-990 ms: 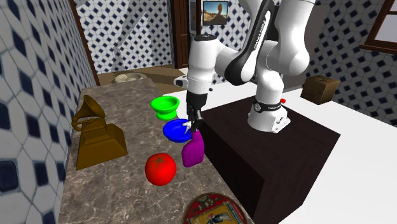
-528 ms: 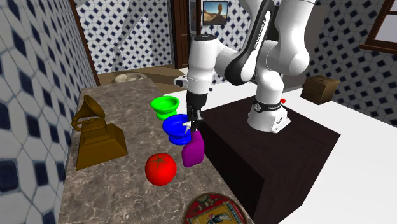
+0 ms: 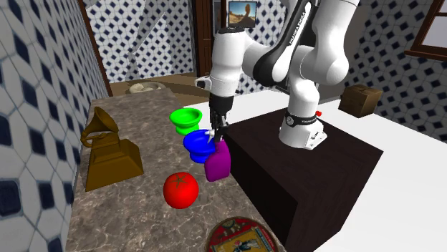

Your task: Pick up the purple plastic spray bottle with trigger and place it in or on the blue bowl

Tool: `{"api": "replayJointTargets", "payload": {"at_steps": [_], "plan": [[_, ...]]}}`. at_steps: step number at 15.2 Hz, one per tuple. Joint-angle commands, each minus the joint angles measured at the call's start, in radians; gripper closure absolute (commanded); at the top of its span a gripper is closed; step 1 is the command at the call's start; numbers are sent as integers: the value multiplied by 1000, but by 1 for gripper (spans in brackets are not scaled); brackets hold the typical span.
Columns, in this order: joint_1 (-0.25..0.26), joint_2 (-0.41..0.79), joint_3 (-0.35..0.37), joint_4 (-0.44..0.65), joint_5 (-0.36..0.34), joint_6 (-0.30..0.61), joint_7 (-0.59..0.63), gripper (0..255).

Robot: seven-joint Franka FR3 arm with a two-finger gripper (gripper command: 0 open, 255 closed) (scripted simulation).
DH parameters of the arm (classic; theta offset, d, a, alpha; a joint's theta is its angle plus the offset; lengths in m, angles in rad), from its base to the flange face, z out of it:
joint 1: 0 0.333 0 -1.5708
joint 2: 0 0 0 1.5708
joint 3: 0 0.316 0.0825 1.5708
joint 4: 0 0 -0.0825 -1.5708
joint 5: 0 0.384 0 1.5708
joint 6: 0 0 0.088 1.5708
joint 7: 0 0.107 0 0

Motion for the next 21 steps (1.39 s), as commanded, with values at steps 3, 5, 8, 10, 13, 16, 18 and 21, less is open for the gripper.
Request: {"api": "replayJointTargets", "payload": {"at_steps": [3, 5, 8, 10, 13, 16, 18, 21], "plan": [[10, -72, -5, 13, 15, -85, -12, 255], [13, -102, -7, 21, 19, -124, -17, 255], [17, -144, -9, 36, 25, -181, -23, 255], [19, -170, -10, 48, 29, -218, -26, 255], [22, -206, -11, 67, 33, -273, -31, 255], [24, -237, -12, 89, 37, -326, -34, 255], [25, -256, -13, 104, 39, -361, -37, 255], [27, -282, -13, 130, 41, -412, -40, 255]]}}
